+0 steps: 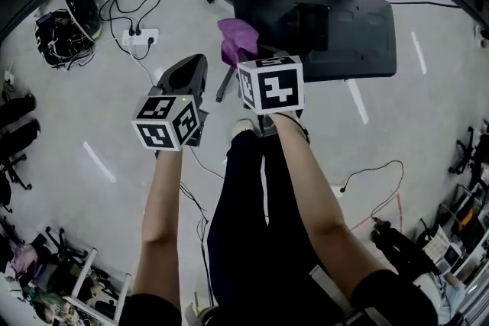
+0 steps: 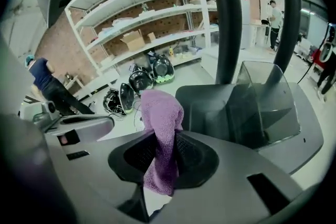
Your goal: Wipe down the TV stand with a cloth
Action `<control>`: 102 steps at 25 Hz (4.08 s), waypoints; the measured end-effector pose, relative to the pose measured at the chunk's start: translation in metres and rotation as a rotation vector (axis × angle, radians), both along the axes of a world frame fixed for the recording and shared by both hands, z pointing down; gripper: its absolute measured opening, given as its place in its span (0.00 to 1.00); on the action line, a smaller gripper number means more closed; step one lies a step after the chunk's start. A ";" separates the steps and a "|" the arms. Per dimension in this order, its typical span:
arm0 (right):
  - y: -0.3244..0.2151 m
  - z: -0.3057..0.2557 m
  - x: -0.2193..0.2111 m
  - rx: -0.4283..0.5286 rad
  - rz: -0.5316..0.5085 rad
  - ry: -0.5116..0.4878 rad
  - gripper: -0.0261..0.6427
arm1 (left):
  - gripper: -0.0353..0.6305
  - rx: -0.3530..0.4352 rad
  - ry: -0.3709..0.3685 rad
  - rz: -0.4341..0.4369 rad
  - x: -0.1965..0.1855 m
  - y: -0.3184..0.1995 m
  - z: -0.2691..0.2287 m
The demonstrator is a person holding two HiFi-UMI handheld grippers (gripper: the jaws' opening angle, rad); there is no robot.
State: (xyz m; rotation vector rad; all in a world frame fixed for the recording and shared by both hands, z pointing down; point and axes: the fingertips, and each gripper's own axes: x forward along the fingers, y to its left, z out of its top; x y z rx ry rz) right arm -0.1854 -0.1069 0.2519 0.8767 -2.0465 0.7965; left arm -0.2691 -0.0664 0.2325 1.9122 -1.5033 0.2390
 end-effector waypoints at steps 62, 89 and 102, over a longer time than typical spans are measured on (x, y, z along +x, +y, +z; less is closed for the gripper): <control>-0.072 -0.059 0.246 0.188 0.198 0.134 0.19 | 0.06 0.042 0.104 0.079 0.200 -0.059 -0.019; -0.117 0.019 0.200 0.002 -0.047 0.104 0.19 | 0.06 -0.001 0.078 -0.071 0.212 -0.052 -0.008; -0.145 0.018 0.269 0.016 0.027 0.148 0.19 | 0.06 -0.011 0.094 -0.048 0.242 -0.053 -0.010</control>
